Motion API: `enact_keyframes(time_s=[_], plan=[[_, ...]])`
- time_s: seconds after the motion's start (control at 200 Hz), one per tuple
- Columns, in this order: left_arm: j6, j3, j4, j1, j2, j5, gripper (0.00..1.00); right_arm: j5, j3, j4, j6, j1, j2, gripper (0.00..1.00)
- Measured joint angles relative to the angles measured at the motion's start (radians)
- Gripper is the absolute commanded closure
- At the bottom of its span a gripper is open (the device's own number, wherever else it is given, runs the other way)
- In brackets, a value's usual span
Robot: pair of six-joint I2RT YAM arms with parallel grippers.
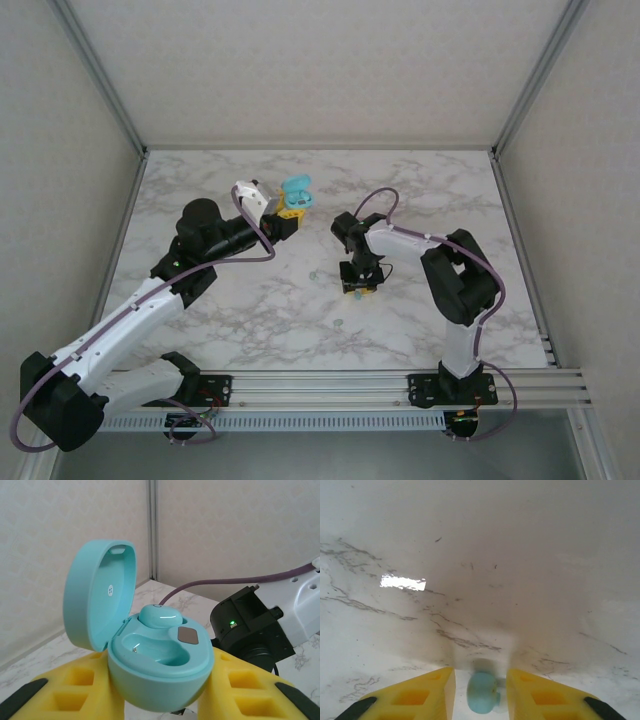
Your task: Insert the wireless bluetooth earbuds into the charging case
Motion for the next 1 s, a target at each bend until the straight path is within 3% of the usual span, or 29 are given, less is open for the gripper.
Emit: enact_keyframes(time_s=[0.726,0.866,1.001], plan=[[0.000,0.000,-0.007,0.000,-0.005,-0.001,0.72,0.021,0.008,-0.019,-0.021,0.005,0.008,0.84],[0.000,0.000,-0.008,0.000,-0.006,-0.004,0.72,0.000,0.005,-0.016,-0.009,-0.001,-0.077,0.84],[0.001,0.000,-0.008,0.000,-0.005,-0.011,0.72,-0.106,0.000,0.029,0.023,-0.049,-0.261,0.84]])
